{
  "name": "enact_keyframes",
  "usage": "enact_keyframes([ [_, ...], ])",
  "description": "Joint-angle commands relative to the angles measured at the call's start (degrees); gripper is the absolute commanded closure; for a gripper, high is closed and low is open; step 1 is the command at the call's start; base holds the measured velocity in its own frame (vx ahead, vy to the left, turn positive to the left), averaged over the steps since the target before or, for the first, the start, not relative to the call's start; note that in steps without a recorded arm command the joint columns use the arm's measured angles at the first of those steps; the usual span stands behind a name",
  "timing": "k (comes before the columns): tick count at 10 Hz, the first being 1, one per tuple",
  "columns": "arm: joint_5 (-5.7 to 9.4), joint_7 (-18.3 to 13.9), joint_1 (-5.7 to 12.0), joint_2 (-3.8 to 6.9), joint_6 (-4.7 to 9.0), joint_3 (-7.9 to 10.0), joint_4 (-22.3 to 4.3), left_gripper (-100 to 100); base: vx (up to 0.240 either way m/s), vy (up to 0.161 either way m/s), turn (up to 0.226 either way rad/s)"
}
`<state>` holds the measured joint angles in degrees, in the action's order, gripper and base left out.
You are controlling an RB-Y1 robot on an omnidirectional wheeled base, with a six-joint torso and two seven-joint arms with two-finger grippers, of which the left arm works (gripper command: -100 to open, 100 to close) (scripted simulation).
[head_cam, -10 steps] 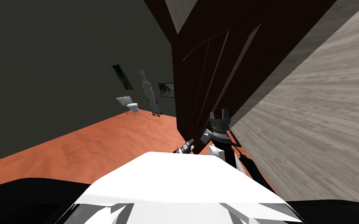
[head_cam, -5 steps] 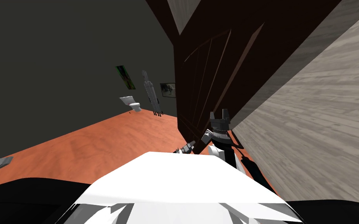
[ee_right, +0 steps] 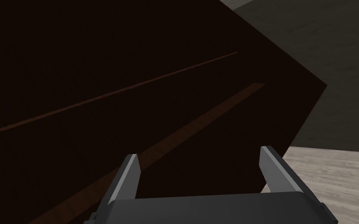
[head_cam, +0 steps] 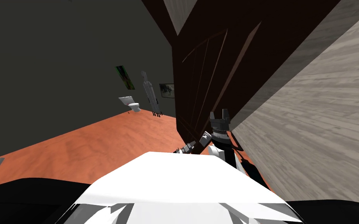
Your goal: Push the door open
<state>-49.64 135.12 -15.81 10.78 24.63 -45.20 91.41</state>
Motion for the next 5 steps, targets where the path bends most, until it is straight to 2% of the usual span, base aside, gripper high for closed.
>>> enact_keyframes([
  [1, -0.04, 0.1, 0.22, -0.47, 0.01, 0.13, -0.5, -100, 0.157, -0.234, -0.015],
  [5, -0.11, 0.3, 0.77, -1.43, -0.04, 0.40, -1.5, -100, 0.097, -0.214, -0.002],
])
